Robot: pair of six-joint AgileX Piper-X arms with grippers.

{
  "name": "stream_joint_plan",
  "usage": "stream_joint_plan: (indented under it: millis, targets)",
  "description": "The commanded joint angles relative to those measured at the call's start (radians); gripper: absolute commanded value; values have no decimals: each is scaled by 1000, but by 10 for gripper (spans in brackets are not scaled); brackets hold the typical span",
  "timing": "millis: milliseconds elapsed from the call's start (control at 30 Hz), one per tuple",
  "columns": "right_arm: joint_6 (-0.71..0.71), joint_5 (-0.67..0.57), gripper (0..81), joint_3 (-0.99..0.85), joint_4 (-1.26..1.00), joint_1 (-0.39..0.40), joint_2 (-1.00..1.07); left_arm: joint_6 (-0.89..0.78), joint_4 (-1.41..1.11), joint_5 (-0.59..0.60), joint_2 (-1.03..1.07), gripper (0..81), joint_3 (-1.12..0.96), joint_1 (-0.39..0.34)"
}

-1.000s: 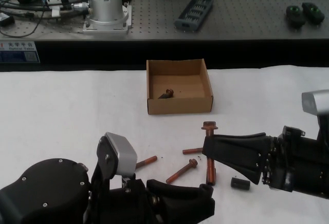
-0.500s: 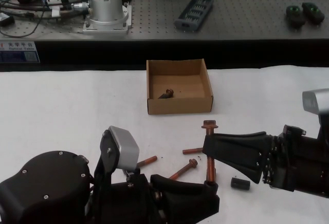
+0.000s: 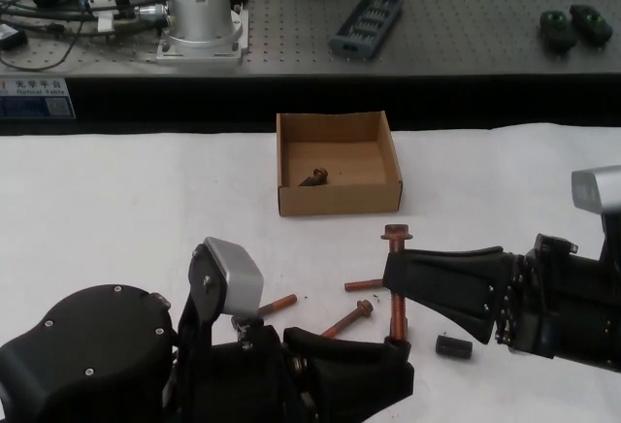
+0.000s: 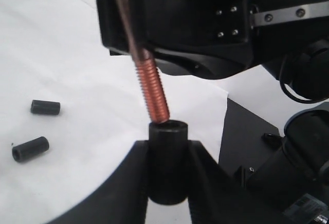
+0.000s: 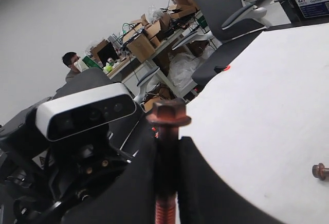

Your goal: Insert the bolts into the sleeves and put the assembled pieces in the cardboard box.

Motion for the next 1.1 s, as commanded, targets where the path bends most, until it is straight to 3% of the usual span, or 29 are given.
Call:
stream_joint_plan:
  millis: [0, 267, 433, 667, 1067]
  targets:
    - [1, -13, 51, -8, 8, 2, 4, -32, -24, -56, 1, 83, -13, 5]
    - [1, -17, 51, -6, 8, 2, 4, -53, -26, -59, 1, 83, -13, 5]
    - [1, -24, 51, 5, 9, 2, 4, -173, -30, -141, 1, 83, -13, 5]
    - [-1, -23, 51, 9, 6, 2, 4, -267, -30, -151, 1, 83, -13, 5]
    - [-7, -67, 51, 9, 6, 2, 4, -280, -30, -72, 1, 83, -13, 5]
